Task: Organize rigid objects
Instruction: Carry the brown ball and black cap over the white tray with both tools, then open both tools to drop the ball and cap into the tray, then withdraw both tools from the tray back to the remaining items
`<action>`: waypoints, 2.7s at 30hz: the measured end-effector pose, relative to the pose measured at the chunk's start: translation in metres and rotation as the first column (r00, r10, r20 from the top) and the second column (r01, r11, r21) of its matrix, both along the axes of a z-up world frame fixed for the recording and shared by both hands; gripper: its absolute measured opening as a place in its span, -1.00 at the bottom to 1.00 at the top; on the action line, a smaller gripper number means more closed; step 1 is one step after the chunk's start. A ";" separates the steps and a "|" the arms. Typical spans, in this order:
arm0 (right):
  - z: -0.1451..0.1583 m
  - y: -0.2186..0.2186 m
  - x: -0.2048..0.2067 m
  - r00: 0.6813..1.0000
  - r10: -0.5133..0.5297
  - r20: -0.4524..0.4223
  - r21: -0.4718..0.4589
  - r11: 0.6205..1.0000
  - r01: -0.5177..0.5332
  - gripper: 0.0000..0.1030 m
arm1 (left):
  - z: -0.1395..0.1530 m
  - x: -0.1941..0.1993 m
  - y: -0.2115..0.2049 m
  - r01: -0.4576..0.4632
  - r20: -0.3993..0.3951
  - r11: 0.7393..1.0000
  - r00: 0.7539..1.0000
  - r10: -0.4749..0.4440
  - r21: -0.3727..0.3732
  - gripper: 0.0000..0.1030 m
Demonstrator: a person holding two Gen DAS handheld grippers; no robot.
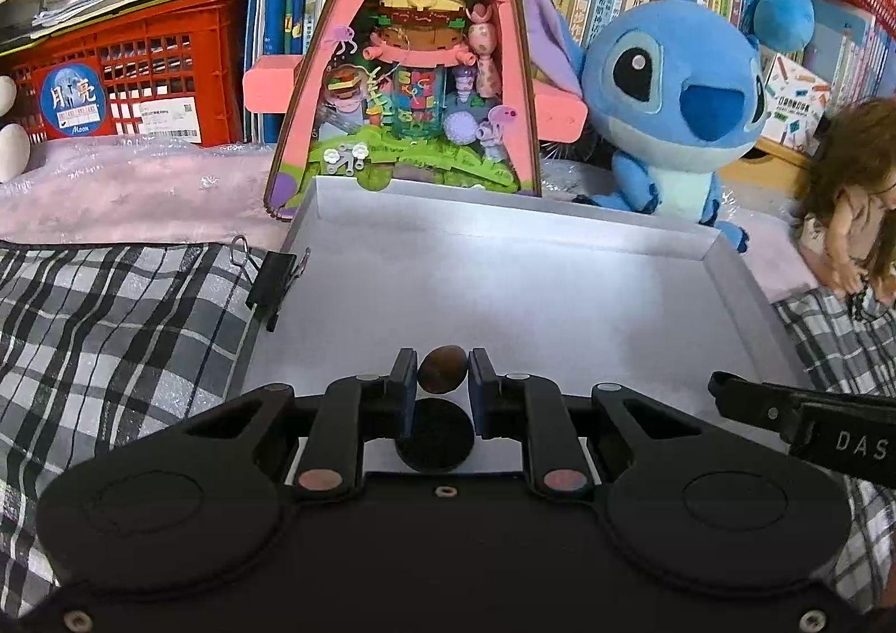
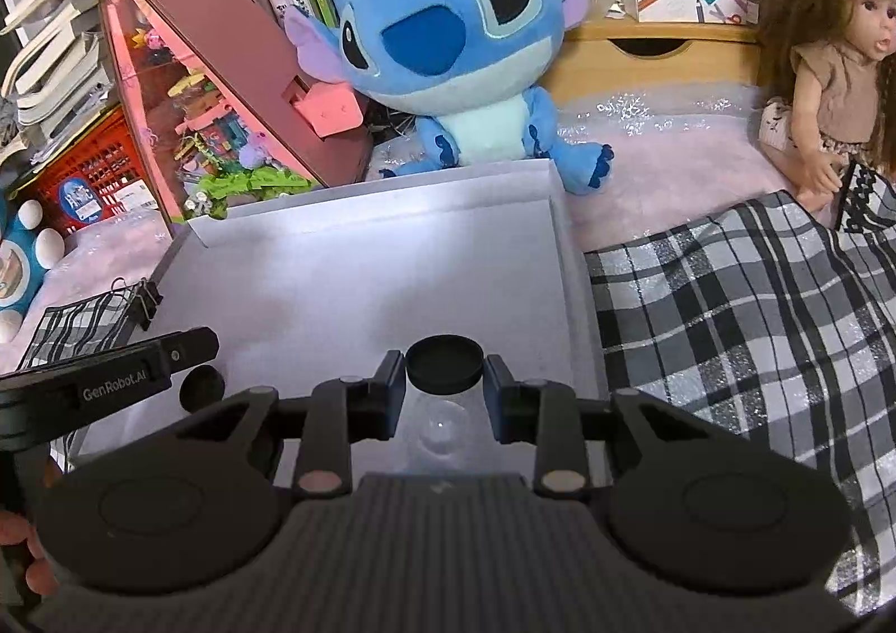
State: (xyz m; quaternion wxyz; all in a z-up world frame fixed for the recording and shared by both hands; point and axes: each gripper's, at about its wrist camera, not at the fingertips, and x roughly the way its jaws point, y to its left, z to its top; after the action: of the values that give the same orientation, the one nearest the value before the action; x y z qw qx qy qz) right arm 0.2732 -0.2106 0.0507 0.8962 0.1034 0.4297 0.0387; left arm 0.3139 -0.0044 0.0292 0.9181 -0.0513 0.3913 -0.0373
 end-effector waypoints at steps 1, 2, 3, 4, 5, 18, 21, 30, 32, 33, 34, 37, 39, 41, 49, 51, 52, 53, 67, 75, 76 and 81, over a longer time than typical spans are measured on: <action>-0.001 0.000 0.001 1.000 -0.001 -0.002 -0.001 1.000 0.001 -0.29 | -0.001 0.001 0.000 0.001 -0.003 1.000 1.000 -0.001 0.002 -0.65; -0.002 0.000 0.002 1.000 -0.001 -0.004 -0.004 1.000 0.001 -0.29 | -0.003 0.001 0.000 0.000 -0.006 1.000 1.000 0.000 0.003 -0.65; -0.003 0.000 0.003 1.000 -0.003 -0.005 -0.006 1.000 0.002 -0.29 | -0.003 0.001 0.000 0.000 -0.006 1.000 1.000 0.000 0.005 -0.65; -0.004 0.000 0.004 1.000 -0.004 -0.007 -0.006 1.000 0.004 -0.28 | -0.004 0.002 0.001 -0.001 -0.006 1.000 1.000 0.001 0.006 -0.65; -0.005 -0.001 0.004 1.000 -0.004 -0.006 -0.002 1.000 0.004 -0.28 | -0.005 0.002 0.001 -0.001 -0.007 1.000 1.000 0.001 0.007 -0.65; -0.007 0.002 0.004 1.000 0.010 -0.002 -0.015 1.000 -0.011 -0.31 | -0.011 0.004 -0.003 0.007 -0.012 1.000 1.000 -0.007 0.027 -0.64; -0.007 0.002 0.004 1.000 0.009 0.000 -0.015 1.000 -0.009 -0.30 | -0.010 0.002 -0.003 0.010 -0.011 0.999 1.000 -0.010 0.033 -0.60; -0.005 -0.002 0.000 1.000 -0.005 0.016 0.028 1.000 0.005 0.15 | 0.002 -0.013 0.000 0.014 0.020 0.999 1.000 -0.015 0.050 -0.21; -0.003 -0.002 -0.003 1.000 -0.006 0.023 0.036 0.999 0.005 0.18 | 0.007 -0.019 0.002 0.017 0.031 0.999 0.999 -0.019 0.042 -0.16; -0.002 -0.002 -0.005 1.000 -0.005 0.027 0.040 0.999 0.003 0.19 | 0.010 -0.023 0.003 0.018 0.038 0.999 0.999 -0.020 0.040 -0.13; -0.001 -0.002 -0.007 0.999 -0.002 0.033 0.043 0.999 0.000 0.22 | 0.013 -0.026 0.004 0.021 0.046 0.999 0.999 -0.023 0.043 -0.08; 0.005 0.000 -0.016 0.998 0.017 0.058 0.035 0.999 -0.019 0.30 | 0.020 -0.038 0.005 0.033 0.070 0.997 0.997 -0.038 0.067 -0.02; 0.009 0.001 -0.024 0.997 0.033 0.075 0.027 0.999 -0.035 0.32 | 0.024 -0.046 0.006 0.040 0.080 0.996 0.996 -0.047 0.078 0.00; 0.013 0.002 -0.032 0.995 0.046 0.091 0.023 0.999 -0.048 0.39 | 0.028 -0.055 0.008 0.045 0.085 0.996 0.995 -0.051 0.072 0.02; 0.025 0.004 -0.068 0.983 0.101 0.157 -0.016 0.995 -0.100 0.53 | 0.040 -0.097 0.014 0.061 0.125 0.997 0.990 -0.065 0.042 0.07; 0.027 0.006 -0.078 0.978 0.114 0.172 -0.022 0.993 -0.112 0.57 | 0.041 -0.109 0.014 0.068 0.134 0.997 0.988 -0.073 0.040 0.07; 0.028 0.006 -0.083 0.976 0.121 0.180 -0.025 0.993 -0.119 0.60 | 0.041 -0.115 0.014 0.073 0.138 0.997 0.987 -0.077 0.037 0.08; 0.029 0.007 -0.088 0.973 0.129 0.189 -0.029 0.992 -0.126 0.62 | 0.041 -0.121 0.014 0.079 0.141 0.996 0.986 -0.083 0.033 0.08; 0.039 0.012 -0.149 0.940 0.208 0.269 -0.076 0.978 -0.195 0.71 | 0.036 -0.195 0.003 0.151 0.184 0.988 0.971 -0.154 0.027 0.17; 0.032 0.010 -0.177 0.929 0.209 0.304 -0.076 0.978 -0.195 0.83 | 0.023 -0.234 -0.001 0.163 0.207 0.986 0.964 -0.165 0.023 0.18; 0.031 0.011 -0.180 0.928 0.212 0.306 -0.080 0.977 -0.196 0.83 | 0.021 -0.238 -0.001 0.165 0.207 0.986 0.964 -0.167 0.024 0.18; 0.025 0.012 -0.195 0.923 0.223 0.315 -0.102 0.974 -0.201 0.88 | 0.016 -0.255 -0.003 0.173 0.214 0.984 0.961 -0.175 0.031 0.20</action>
State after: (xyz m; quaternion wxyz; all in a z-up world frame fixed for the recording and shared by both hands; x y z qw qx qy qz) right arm 0.0784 -0.1987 0.0756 0.9480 0.0182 0.2863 0.1376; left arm 0.0586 -0.0070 0.0451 0.9485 -0.0071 0.2928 -0.1210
